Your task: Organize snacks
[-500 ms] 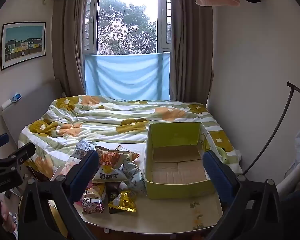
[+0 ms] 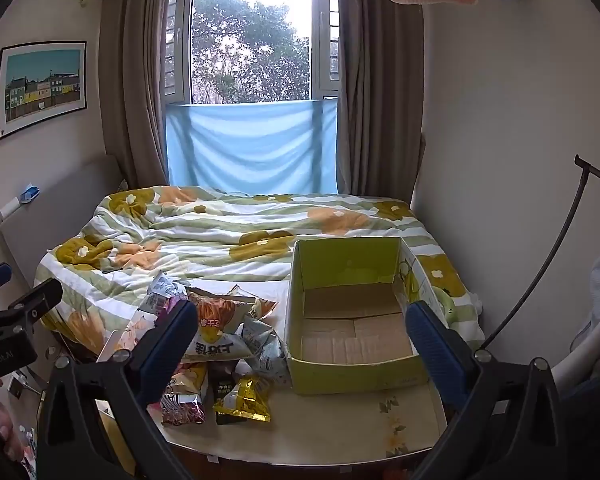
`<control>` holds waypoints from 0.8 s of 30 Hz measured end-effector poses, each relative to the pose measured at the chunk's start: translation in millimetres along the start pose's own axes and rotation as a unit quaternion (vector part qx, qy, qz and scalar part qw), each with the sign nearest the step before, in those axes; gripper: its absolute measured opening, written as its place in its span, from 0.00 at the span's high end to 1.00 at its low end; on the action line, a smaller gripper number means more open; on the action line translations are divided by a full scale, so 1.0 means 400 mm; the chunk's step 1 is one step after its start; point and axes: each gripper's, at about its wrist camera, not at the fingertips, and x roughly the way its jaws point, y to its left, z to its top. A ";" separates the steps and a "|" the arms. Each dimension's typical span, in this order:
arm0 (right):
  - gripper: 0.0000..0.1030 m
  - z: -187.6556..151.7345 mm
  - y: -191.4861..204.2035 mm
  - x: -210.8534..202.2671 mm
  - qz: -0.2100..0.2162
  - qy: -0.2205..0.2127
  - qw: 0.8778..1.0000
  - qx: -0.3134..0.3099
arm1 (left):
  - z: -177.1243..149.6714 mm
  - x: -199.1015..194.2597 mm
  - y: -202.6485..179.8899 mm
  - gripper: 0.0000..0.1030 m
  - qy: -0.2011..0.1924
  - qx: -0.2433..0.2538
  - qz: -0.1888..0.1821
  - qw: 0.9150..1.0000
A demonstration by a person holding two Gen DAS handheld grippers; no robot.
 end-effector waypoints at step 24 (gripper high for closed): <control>0.00 0.011 0.001 -0.006 -0.001 0.009 1.000 0.004 | 0.000 -0.004 -0.004 0.01 0.003 -0.002 0.008 1.000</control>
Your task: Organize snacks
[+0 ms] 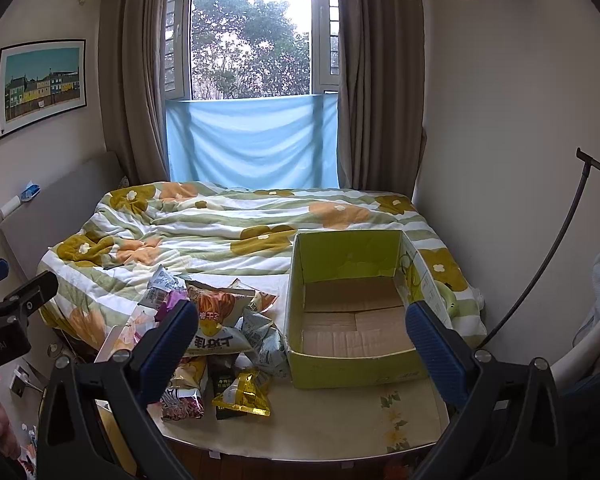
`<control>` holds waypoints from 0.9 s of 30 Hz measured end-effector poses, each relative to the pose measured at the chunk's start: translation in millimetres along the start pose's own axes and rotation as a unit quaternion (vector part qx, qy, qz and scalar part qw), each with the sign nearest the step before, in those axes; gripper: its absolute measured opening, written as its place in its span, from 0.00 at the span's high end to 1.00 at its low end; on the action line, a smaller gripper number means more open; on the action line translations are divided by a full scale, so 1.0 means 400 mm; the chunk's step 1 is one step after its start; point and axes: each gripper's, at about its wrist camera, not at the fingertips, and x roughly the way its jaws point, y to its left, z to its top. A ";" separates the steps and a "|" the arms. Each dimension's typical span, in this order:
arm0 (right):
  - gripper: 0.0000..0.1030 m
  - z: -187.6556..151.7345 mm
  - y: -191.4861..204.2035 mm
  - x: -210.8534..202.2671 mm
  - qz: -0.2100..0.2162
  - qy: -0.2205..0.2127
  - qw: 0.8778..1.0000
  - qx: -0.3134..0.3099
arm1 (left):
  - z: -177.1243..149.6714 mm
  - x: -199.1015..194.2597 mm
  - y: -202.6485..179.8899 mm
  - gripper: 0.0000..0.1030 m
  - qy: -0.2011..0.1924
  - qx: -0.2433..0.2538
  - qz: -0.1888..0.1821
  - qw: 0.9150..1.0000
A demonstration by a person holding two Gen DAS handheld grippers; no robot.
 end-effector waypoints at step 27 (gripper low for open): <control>0.00 -0.018 -0.016 -0.002 0.006 0.009 1.000 0.008 | -0.002 -0.007 -0.007 0.01 0.006 0.003 -0.006 1.000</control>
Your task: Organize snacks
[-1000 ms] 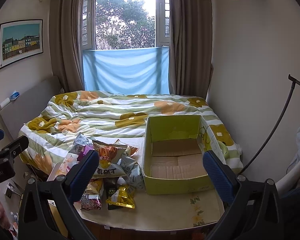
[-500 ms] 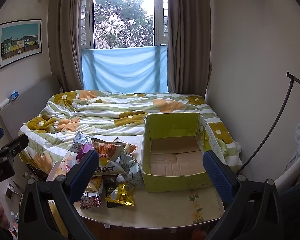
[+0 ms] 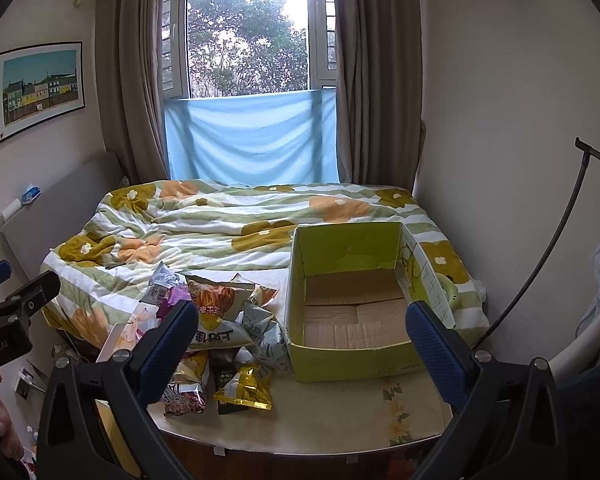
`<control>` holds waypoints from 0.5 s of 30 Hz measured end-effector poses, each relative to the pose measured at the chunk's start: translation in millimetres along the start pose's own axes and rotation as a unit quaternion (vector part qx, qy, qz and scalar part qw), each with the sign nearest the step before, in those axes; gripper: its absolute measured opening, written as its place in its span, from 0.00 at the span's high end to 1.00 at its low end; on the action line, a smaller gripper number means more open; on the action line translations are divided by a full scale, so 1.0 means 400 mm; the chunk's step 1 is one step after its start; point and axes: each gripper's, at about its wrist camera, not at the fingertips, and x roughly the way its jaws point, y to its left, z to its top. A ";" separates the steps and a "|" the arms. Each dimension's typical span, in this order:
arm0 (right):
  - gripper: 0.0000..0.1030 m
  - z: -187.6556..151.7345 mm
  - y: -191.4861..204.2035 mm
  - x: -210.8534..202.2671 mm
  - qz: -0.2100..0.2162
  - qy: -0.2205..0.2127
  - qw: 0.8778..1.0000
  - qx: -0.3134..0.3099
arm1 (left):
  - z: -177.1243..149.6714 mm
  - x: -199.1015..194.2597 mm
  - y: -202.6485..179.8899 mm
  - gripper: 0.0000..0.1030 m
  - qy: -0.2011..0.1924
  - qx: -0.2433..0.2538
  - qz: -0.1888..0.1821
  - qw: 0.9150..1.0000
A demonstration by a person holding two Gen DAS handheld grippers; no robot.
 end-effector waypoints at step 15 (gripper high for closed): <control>0.00 0.001 0.006 0.000 -0.005 0.004 1.000 -0.007 | -0.003 -0.002 0.005 0.01 0.002 0.000 0.000 1.000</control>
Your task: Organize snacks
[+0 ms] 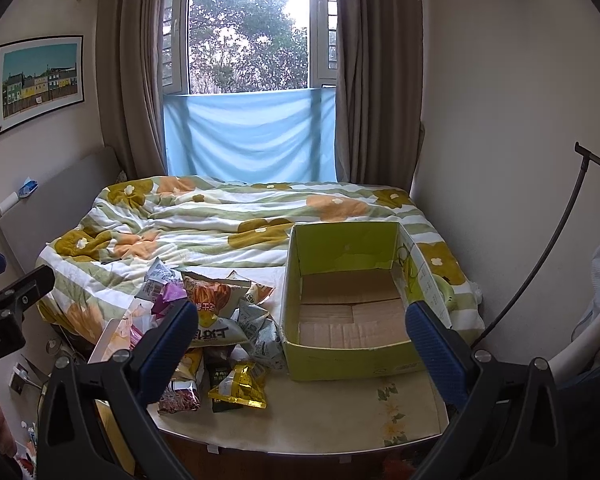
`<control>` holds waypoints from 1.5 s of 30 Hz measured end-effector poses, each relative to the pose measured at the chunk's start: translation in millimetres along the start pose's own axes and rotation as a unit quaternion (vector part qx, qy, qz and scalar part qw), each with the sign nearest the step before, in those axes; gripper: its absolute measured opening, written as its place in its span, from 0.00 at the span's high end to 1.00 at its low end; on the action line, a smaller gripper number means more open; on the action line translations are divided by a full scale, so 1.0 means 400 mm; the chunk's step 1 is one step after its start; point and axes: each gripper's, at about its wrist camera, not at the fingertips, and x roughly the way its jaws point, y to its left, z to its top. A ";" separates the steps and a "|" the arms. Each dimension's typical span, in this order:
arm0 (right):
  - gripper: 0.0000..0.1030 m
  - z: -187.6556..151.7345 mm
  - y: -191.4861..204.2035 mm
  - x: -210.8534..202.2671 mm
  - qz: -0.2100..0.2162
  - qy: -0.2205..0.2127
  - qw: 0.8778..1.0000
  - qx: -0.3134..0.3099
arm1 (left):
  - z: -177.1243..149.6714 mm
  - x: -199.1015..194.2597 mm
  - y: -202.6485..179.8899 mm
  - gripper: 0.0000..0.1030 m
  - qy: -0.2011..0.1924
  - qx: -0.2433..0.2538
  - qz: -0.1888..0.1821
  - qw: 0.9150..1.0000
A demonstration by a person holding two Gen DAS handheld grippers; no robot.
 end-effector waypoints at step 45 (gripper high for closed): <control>0.00 -0.055 0.215 0.463 0.083 0.128 0.988 -0.005 | -0.253 0.581 0.219 0.01 0.255 -0.047 -0.076 0.963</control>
